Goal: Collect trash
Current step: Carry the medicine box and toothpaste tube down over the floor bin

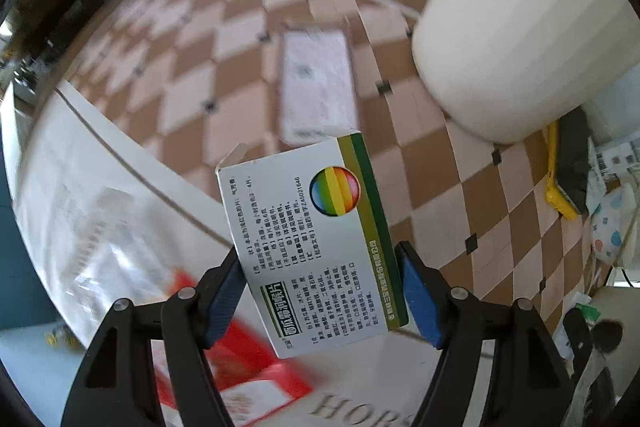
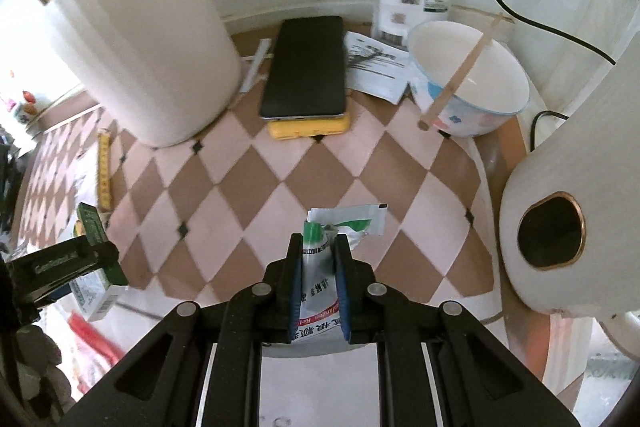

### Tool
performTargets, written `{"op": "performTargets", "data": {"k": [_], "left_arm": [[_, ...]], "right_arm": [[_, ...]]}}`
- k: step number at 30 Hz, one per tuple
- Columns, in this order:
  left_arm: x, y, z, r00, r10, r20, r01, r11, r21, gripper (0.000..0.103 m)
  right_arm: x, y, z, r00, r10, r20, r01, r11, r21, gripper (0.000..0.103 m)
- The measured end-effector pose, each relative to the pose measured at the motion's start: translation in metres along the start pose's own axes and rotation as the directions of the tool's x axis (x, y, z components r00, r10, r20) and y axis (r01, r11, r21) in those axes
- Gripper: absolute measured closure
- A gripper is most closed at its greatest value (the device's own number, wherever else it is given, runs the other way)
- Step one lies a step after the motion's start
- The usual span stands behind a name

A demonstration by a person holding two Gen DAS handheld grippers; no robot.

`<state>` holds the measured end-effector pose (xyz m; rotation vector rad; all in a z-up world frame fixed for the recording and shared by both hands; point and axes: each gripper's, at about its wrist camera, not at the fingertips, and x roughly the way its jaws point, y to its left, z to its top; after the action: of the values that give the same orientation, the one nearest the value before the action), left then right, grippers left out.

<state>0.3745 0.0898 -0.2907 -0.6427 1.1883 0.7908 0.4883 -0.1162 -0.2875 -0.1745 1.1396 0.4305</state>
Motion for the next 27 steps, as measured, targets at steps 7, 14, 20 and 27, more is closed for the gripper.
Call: {"op": "performTargets", "data": {"k": [7, 14, 20, 27], "left_arm": [[-0.082, 0.092, -0.008, 0.987, 0.002, 0.158, 0.001, 1.0, -0.014, 0.033], [-0.133, 0.213, -0.028, 0.965, 0.055, 0.257, -0.031, 0.995, -0.097, 0.033], [-0.159, 0.329, -0.078, 0.951, 0.126, 0.283, -0.069, 0.977, -0.203, 0.033], [-0.159, 0.462, -0.156, 0.953, 0.21, 0.219, -0.124, 0.928, -0.353, 0.033]], "right_arm": [[-0.034, 0.046, -0.019, 0.997, 0.076, 0.019, -0.075, 0.995, -0.065, 0.088], [-0.073, 0.126, -0.055, 0.984, 0.175, 0.029, -0.167, 0.97, -0.176, 0.089], [-0.108, 0.22, -0.108, 0.958, 0.285, 0.01, -0.271, 0.919, -0.287, 0.089], [-0.125, 0.342, -0.213, 0.92, 0.376, -0.112, -0.386, 0.821, -0.421, 0.089]]}}
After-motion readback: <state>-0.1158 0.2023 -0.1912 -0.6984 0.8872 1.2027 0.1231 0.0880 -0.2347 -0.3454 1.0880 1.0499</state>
